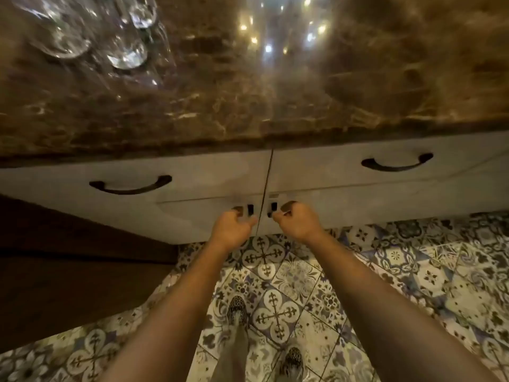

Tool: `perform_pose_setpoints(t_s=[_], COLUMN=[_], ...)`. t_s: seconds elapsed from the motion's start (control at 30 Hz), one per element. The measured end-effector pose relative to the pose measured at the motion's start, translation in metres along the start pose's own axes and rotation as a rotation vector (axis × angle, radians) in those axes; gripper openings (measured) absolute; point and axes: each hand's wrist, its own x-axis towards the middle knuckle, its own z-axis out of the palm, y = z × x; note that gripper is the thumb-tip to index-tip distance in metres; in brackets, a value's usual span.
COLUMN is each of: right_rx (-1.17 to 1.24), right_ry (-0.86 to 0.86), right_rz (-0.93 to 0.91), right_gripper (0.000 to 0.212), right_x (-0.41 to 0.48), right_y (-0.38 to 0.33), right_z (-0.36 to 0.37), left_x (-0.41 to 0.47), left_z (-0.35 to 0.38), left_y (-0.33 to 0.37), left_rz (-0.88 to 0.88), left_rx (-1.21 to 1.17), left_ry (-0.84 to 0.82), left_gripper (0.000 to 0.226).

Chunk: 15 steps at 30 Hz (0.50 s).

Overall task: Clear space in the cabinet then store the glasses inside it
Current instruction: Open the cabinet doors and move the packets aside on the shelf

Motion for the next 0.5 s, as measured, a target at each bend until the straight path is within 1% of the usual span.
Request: perform_pose_setpoints(t_s=[0.03,0.1,0.17,0.23,0.27,0.3,0.37,0.4,0.43,0.5], right_rx=[0.020,0.074,0.121,0.169,0.223,0.290,0.350,0.375,0.416,0.469], right_ry=[-0.033,-0.056,-0.061,-0.031,-0.001,0.029,0.076,0.077,0.078,0.090], right_rz=[0.019,0.047,0.048,0.059,0.085,0.107,0.101,0.094,0.095,0.116], right_gripper=[0.050,0.053,0.046,0.037,0.031,0.024,0.018,0.021,0.026,0.039], right_x=[0.009,0.030,0.042,0.056,0.058,0.061,0.061,0.058,0.056,0.046], right_y=[0.004,0.010,0.006,0.013,0.016,0.023,0.035,0.039,0.042,0.042], right_z=[0.006,0.019,0.028,0.041,0.045,0.050,0.057,0.060,0.063,0.066], left_x=[0.013,0.038,0.055,0.070,0.074,0.079,0.079,0.074,0.070,0.056], left_z=[0.008,0.023,0.032,0.049,0.054,0.059,0.067,0.069,0.070,0.071], left_y=[-0.004,-0.016,-0.023,-0.032,-0.032,-0.034,-0.037,-0.038,-0.040,-0.041], left_rz=[-0.015,-0.073,-0.106,-0.112,-0.132,-0.136,-0.129,-0.126,-0.125,-0.101], left_rx=[-0.058,-0.160,-0.263,-0.367,-0.425,-0.484,-0.522,-0.516,-0.513,-0.469], left_ry=[0.025,0.029,0.010,0.042,0.063,0.091,0.132,0.130,0.124,0.109], left_gripper=[0.059,0.037,0.020,0.002,0.011,0.013,0.008,0.011,0.018,0.041])
